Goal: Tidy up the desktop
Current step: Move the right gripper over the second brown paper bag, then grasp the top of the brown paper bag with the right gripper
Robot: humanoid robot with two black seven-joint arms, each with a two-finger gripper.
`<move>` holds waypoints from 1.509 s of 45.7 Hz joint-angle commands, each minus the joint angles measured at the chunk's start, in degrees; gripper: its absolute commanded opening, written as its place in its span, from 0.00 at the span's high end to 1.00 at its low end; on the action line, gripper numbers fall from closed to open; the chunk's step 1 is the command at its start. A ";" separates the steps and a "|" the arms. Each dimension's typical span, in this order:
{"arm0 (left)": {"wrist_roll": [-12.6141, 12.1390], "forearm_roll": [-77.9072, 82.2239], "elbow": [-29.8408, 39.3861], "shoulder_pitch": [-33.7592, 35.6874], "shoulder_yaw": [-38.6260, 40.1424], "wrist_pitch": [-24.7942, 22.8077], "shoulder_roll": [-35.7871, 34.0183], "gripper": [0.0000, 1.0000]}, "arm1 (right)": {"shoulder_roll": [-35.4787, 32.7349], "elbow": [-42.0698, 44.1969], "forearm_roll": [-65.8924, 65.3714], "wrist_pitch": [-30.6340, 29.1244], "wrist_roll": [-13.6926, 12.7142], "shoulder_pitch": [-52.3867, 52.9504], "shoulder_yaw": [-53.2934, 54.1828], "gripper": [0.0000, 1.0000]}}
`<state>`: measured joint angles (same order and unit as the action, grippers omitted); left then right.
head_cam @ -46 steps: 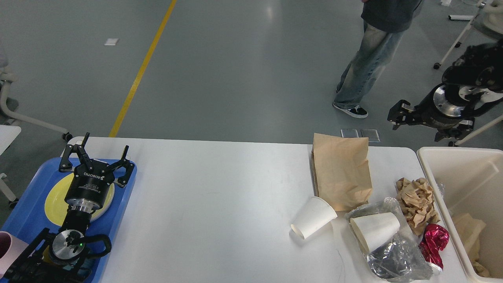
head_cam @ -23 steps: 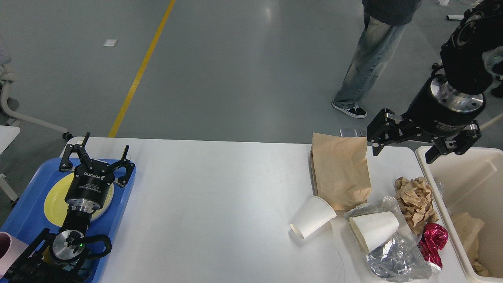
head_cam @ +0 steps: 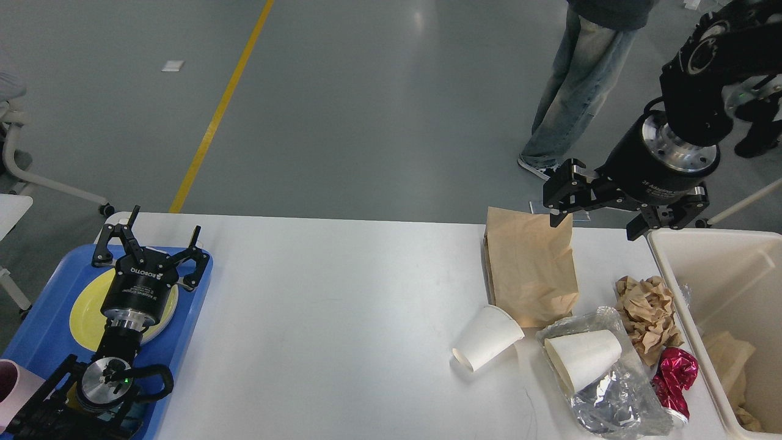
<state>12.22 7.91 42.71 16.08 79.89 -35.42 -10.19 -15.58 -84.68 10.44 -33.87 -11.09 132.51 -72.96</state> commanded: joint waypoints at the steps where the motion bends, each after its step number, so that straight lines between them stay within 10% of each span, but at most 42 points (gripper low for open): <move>1: 0.00 0.00 0.00 0.00 0.00 0.00 0.00 0.04 | -1.04 5.83 -0.59 8.98 0.10 -9.53 0.36 0.00; 11: 0.00 0.00 0.00 0.00 0.00 0.00 0.00 0.04 | -0.51 23.23 -1.12 14.00 1.41 -28.78 1.50 0.03; 22: 0.00 0.00 0.00 0.00 0.00 0.00 0.00 0.04 | 6.61 45.80 -10.51 14.00 12.40 -51.62 3.61 0.06; 36: 0.00 0.00 0.00 0.00 0.00 0.00 0.00 0.04 | 11.18 61.73 -13.78 16.20 12.58 -66.40 3.70 0.04; 57: 0.00 0.00 0.00 0.00 0.00 0.00 0.00 0.04 | 13.47 62.01 -13.51 22.71 11.79 -71.77 10.29 0.03; 62: 0.00 0.00 0.00 0.00 0.00 0.00 0.00 0.04 | 13.73 61.92 -13.51 22.79 11.26 -71.86 10.64 0.22; 69: 0.00 0.00 0.00 0.00 0.00 0.00 0.00 0.04 | 14.08 61.65 -13.16 23.49 7.40 -71.86 10.90 0.78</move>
<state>12.22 7.91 42.71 16.08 79.89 -35.42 -10.19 -1.62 -22.80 -3.03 -10.98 -1.11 60.66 -62.32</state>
